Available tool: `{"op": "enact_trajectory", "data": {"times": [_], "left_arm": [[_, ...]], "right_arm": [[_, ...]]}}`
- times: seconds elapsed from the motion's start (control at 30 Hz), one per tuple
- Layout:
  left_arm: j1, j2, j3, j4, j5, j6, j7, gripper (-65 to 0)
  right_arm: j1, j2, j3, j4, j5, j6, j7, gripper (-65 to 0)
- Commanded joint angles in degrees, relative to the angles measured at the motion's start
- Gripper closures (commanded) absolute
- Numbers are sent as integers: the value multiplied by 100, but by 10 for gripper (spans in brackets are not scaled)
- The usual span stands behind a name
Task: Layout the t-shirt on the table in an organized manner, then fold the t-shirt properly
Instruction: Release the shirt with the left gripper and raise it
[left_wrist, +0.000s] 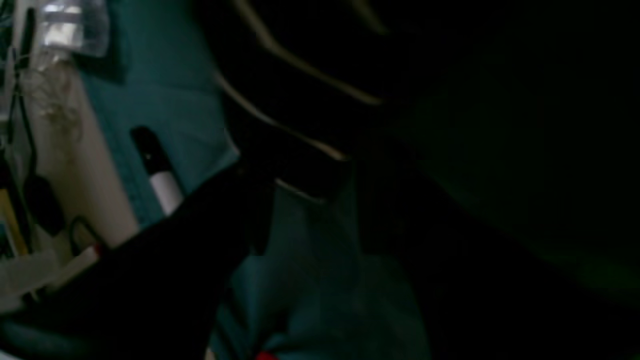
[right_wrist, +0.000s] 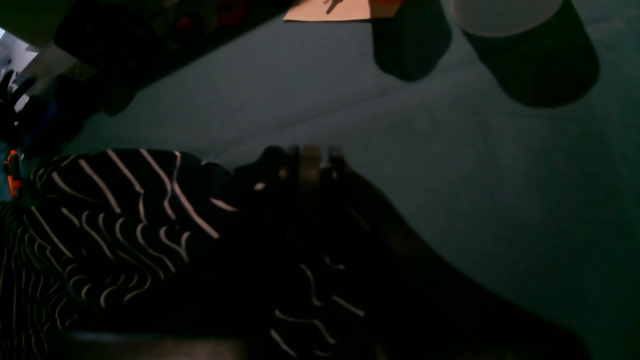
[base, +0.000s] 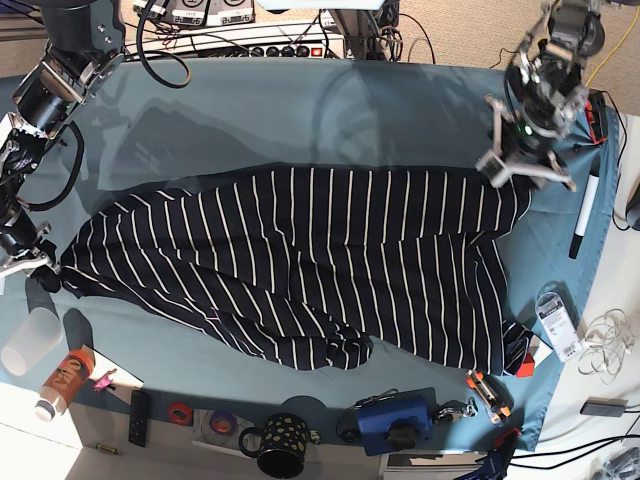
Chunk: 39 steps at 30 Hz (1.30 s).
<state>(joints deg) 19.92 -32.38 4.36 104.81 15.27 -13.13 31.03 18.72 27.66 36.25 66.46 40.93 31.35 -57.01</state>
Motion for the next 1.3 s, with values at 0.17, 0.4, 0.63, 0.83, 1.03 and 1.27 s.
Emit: {"op": "enact_trajectory", "data": {"times": [0.17,0.4,0.63,0.83,1.03,1.27], "left_arm": [[7,-66,-26,-90,20,-129,-181,-269],[-48,-63,-26,-90,7,-326,-643,-269],[-433,-63,-26,-173,-138,-332,-669,-269],[-678,-61,-26,-844,-140,-330,-673,-268],[-643,-61,-26,-1005,-717,-323,-656,-22],[-643,107,-26,-614,-887,229,455,0]], "right_arm": [[127,170,17,98,105,33,136,0],[127,170,17,98,111,31,133,0],[127,168,17,98,151,31,131,0],[129,170,17,98,149,31,129,0],[129,170,17,98,350,426,79,0],[129,223,22,98,1646,828,-647,-146]]}}
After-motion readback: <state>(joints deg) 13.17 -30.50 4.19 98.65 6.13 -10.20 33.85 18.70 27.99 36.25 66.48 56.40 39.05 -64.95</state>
